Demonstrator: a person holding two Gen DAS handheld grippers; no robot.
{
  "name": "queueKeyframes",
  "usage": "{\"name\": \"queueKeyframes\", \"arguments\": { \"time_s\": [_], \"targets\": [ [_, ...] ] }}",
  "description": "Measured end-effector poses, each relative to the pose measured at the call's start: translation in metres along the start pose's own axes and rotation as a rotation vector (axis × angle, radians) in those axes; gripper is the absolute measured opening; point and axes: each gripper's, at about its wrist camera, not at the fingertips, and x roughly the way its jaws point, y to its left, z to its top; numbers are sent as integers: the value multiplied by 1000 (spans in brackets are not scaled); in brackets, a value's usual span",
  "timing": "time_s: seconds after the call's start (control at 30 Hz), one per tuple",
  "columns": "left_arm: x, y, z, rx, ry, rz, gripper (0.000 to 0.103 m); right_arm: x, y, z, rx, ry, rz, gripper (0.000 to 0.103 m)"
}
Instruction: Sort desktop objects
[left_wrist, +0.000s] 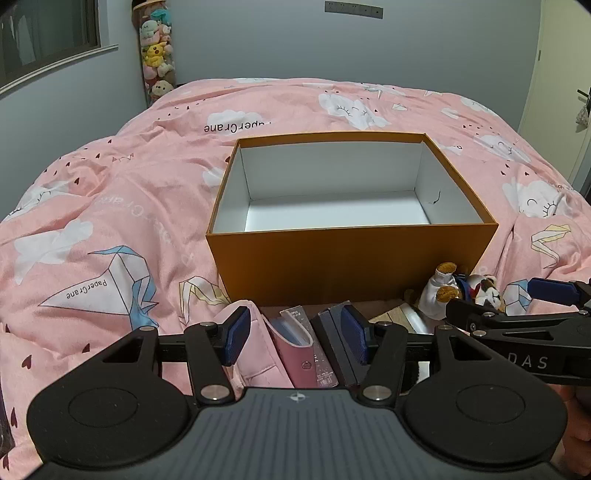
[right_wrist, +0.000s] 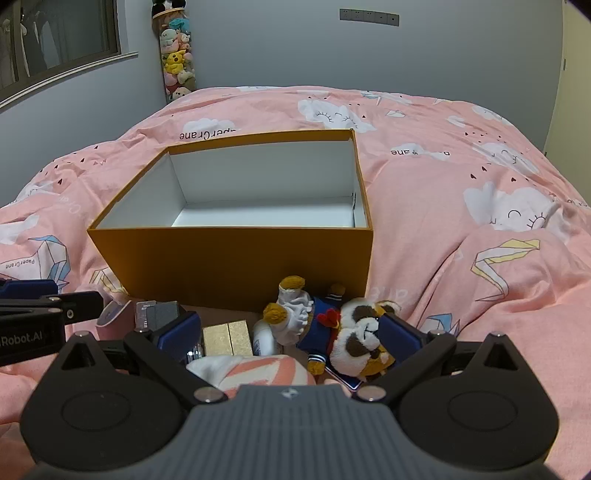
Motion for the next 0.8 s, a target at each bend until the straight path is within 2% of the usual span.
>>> {"name": "queueKeyframes", "arguments": {
  "time_s": [0.63, 0.8],
  "targets": [
    [0, 0, -2, -5, 9, -4, 64, 0, 0, -1, 1, 6, 5, 102],
    [0, 4, 0, -11, 24, -18, 64, 0, 2, 1, -8, 7, 30, 102]
  ]
}}
